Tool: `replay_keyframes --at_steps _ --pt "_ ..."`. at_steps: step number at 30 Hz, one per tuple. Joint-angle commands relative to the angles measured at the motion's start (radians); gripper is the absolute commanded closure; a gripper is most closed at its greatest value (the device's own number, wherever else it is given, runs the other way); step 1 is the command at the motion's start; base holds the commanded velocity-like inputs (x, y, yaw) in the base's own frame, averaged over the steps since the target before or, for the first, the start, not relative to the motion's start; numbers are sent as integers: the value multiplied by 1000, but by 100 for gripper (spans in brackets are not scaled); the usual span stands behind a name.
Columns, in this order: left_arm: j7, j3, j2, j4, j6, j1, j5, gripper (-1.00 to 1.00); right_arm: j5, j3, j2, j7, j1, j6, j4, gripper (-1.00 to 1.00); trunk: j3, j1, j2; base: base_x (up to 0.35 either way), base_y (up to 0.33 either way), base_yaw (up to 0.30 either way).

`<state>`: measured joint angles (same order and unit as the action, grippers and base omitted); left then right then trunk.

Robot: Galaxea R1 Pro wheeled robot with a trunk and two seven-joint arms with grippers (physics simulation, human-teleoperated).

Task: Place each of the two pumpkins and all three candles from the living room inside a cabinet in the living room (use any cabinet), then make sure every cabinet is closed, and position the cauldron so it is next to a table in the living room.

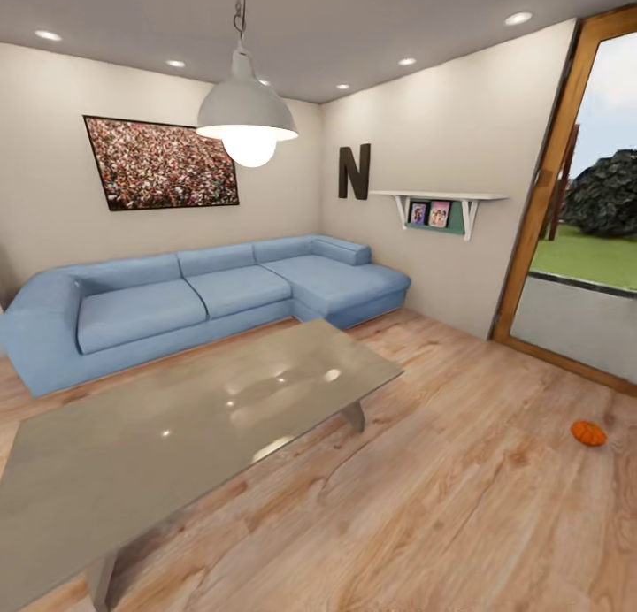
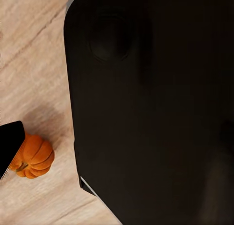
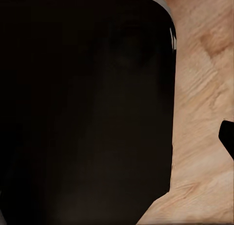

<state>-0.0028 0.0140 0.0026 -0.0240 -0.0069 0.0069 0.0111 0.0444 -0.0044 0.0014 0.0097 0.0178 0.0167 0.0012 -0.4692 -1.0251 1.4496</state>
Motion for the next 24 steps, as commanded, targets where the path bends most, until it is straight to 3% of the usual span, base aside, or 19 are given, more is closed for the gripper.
replay_keyframes --at_steps 1,7,24 --pt "0 1 0 -2 -1 1 1 -100 5 0 0 1 1 2 1 -100 -1 0 0 -94 0 -291" --pt "0 1 -1 -2 -1 1 1 -100 5 0 0 1 1 2 1 -100 -1 0 0 -178 0 -292" --pt "0 1 -5 -2 -1 1 3 -100 5 0 0 1 1 4 0 -100 -1 0 0 -56 -18 -292"
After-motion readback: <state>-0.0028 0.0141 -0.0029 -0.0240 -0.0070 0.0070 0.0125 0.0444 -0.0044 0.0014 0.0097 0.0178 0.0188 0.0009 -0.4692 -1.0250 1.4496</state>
